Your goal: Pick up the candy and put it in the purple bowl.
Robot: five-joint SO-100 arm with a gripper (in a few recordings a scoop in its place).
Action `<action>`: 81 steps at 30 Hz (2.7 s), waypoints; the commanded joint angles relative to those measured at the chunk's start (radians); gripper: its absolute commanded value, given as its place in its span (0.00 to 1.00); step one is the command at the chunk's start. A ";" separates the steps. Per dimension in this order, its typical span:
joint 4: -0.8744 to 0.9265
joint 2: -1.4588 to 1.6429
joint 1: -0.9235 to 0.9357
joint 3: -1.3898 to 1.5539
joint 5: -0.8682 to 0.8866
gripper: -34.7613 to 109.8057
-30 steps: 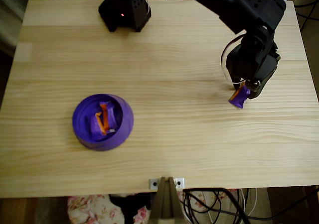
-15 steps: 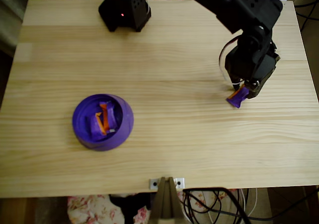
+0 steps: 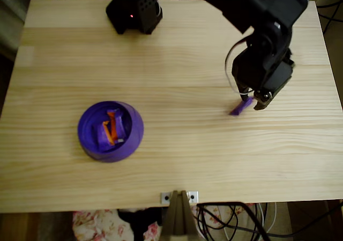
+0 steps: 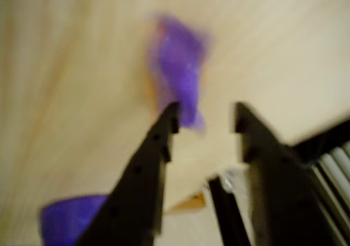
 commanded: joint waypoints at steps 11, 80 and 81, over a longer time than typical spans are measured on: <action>0.190 0.423 0.298 -0.040 -0.124 0.29; -0.153 0.063 0.035 0.153 0.377 0.46; -0.124 0.058 0.035 0.123 0.383 0.45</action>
